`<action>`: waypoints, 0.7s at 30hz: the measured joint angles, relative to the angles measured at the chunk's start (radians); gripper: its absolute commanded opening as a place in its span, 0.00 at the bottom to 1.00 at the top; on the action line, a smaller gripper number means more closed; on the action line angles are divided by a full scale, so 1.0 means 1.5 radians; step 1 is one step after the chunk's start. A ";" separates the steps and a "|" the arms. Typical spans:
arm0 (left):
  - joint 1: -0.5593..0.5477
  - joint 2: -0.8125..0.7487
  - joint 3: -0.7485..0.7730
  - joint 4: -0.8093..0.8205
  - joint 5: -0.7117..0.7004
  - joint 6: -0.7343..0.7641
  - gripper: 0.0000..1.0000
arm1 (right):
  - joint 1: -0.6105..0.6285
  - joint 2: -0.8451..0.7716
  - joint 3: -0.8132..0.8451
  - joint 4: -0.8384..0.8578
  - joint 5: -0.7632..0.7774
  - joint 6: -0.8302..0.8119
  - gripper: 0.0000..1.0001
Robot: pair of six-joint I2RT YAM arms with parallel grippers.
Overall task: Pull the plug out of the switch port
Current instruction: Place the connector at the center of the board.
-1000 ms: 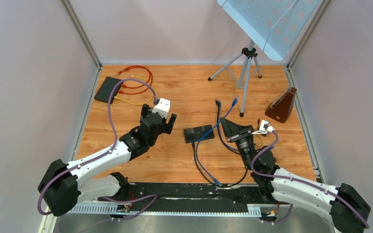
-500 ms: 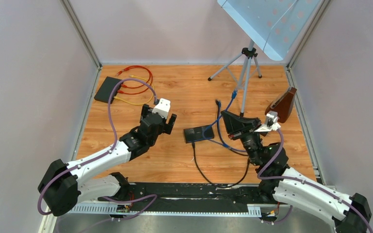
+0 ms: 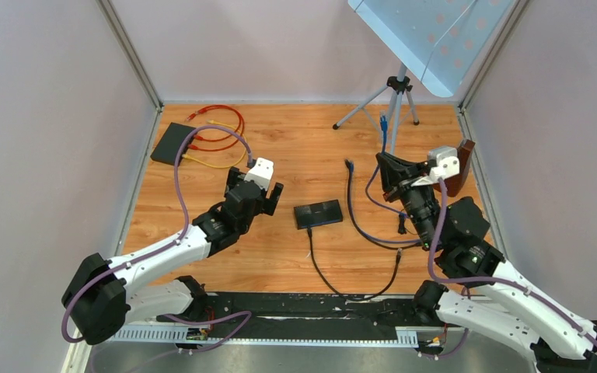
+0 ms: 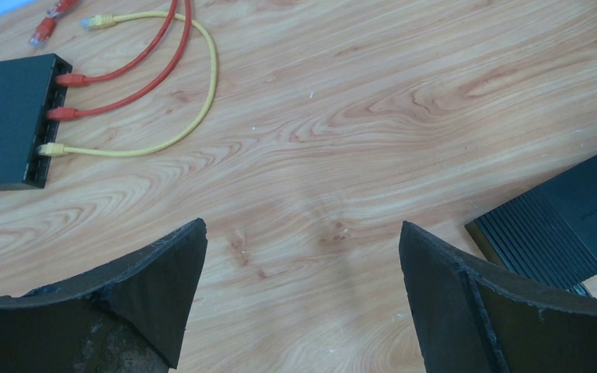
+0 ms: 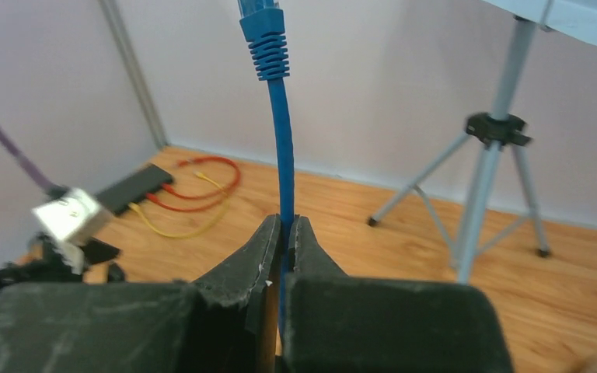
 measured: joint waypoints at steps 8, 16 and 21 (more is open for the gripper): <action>0.000 0.010 0.004 -0.004 0.004 0.000 1.00 | -0.092 0.050 0.040 -0.180 0.039 -0.029 0.00; 0.000 0.021 0.036 -0.016 0.014 0.002 1.00 | -0.408 0.147 0.040 -0.286 -0.304 0.076 0.00; 0.000 0.020 0.039 -0.020 0.018 0.000 1.00 | -0.450 0.233 0.040 -0.301 -0.441 0.105 0.00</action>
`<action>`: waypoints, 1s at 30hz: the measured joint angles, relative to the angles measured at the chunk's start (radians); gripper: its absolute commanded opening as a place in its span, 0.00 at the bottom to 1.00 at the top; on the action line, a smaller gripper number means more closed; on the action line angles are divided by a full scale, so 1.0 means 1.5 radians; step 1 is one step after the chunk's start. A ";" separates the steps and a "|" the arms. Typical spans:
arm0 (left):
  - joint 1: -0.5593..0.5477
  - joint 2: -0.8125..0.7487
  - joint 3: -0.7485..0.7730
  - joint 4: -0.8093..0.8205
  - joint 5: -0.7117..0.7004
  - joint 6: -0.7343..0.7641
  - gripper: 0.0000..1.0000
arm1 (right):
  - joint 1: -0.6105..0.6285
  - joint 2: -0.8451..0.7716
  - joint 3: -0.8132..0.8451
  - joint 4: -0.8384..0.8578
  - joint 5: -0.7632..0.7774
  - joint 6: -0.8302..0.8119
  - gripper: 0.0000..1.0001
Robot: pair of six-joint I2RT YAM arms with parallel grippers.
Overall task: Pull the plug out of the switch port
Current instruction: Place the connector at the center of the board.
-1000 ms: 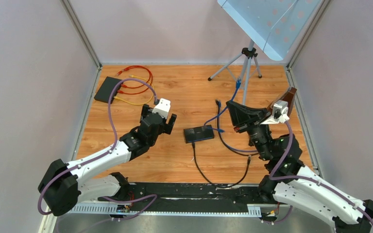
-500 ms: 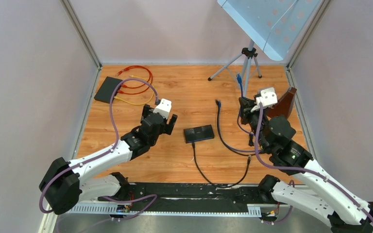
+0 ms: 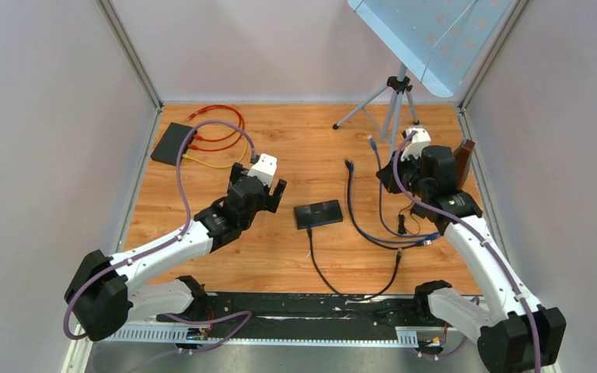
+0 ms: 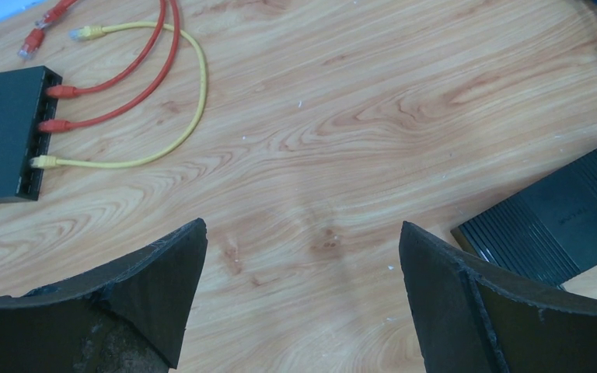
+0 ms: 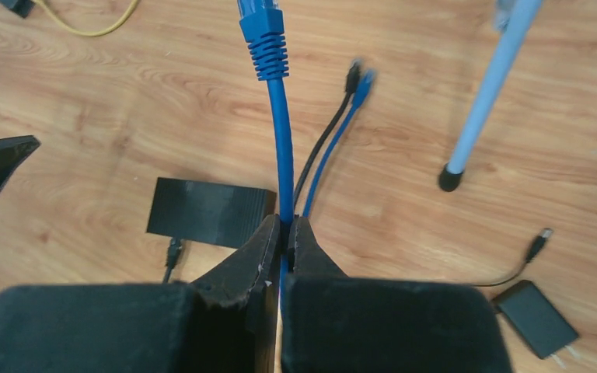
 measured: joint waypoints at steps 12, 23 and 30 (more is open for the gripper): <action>0.000 -0.008 0.000 -0.015 -0.001 -0.001 1.00 | -0.037 0.098 0.029 -0.003 -0.145 0.110 0.00; 0.000 -0.008 0.000 -0.017 0.000 0.000 1.00 | -0.040 0.226 0.046 0.034 -0.109 0.189 0.04; 0.000 -0.008 0.000 -0.018 0.002 0.000 1.00 | -0.040 0.299 0.052 0.071 -0.070 0.226 0.15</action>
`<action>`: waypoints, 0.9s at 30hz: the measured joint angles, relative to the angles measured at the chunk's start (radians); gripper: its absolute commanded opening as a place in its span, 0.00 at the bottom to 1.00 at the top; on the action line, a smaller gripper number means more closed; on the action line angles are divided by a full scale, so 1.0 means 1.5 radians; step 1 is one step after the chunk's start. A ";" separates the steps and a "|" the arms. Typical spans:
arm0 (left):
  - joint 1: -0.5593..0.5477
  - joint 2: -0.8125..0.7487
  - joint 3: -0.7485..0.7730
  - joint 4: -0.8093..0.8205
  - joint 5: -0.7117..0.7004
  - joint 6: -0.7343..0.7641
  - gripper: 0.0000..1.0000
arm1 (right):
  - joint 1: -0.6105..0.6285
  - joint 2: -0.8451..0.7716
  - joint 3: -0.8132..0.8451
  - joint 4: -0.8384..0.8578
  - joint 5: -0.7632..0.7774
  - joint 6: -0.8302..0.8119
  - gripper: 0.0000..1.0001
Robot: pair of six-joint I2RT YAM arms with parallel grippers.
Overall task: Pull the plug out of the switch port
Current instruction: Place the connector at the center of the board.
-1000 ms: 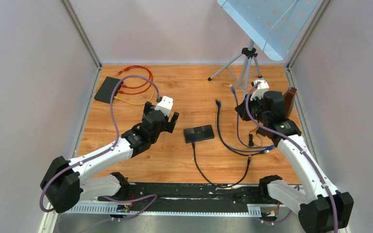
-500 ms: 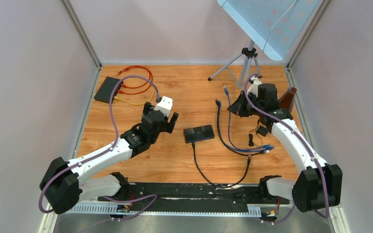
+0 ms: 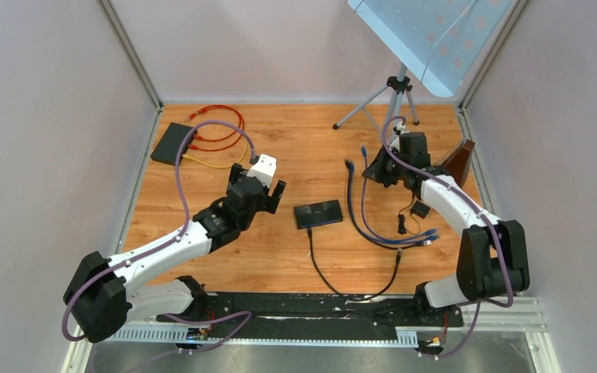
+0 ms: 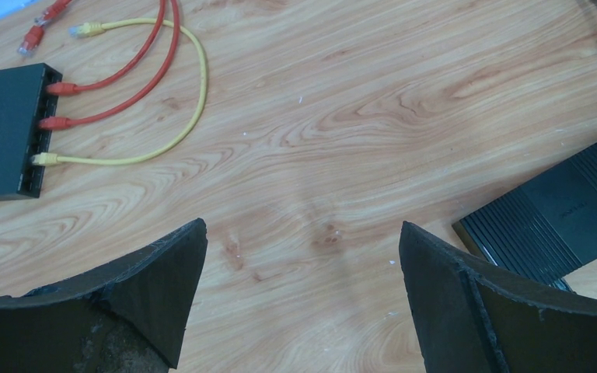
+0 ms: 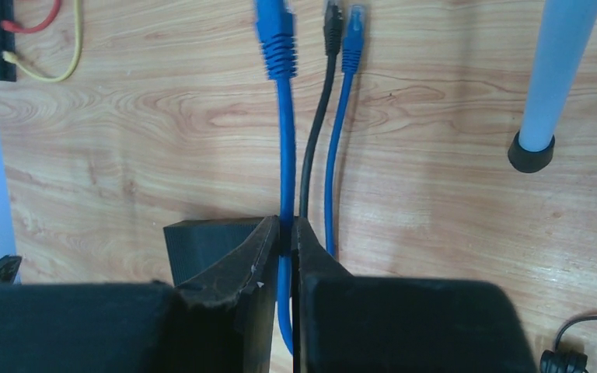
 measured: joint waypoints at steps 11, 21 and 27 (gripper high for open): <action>0.000 0.001 0.000 0.000 0.004 0.000 1.00 | 0.000 -0.023 -0.039 0.024 0.026 0.017 0.37; 0.000 0.023 0.000 0.001 0.017 0.000 1.00 | 0.001 -0.115 -0.182 0.013 0.016 0.022 0.43; 0.000 0.034 0.000 -0.001 0.022 -0.001 1.00 | 0.004 -0.043 -0.180 0.014 -0.003 0.011 0.42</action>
